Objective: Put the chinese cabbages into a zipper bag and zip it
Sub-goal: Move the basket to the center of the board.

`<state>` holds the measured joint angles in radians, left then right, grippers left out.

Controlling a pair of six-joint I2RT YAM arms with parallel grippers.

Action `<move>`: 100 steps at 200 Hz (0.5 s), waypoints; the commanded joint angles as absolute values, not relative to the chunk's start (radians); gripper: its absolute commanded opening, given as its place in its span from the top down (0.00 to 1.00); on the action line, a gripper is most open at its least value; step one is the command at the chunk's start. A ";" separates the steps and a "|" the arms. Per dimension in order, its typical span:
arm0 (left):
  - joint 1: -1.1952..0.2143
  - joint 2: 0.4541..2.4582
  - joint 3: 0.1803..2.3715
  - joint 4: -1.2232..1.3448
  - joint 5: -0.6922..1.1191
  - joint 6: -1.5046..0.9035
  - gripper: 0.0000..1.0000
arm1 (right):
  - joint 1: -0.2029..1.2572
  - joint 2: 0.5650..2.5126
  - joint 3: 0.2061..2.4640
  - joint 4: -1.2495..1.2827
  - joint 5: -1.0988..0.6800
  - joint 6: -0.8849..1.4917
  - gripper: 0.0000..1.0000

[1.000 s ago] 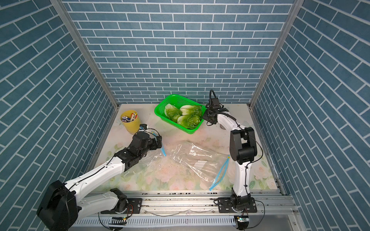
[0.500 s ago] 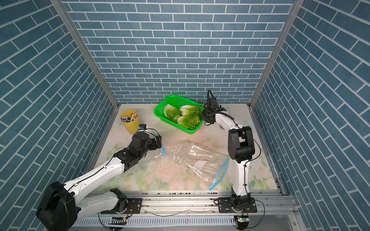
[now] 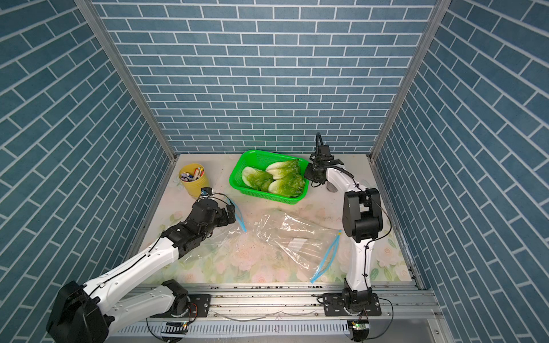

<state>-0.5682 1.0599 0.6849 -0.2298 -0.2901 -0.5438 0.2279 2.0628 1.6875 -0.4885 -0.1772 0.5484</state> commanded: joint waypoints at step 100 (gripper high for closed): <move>-0.574 1.217 0.895 -0.539 -0.326 -0.621 0.05 | 0.166 1.975 1.699 -0.666 -0.097 0.359 0.67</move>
<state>-0.5682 1.1549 0.8326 -0.4576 -0.3283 -0.6094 0.1699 2.0563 1.6951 -0.5545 -0.1623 0.4023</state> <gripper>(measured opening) 0.970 0.291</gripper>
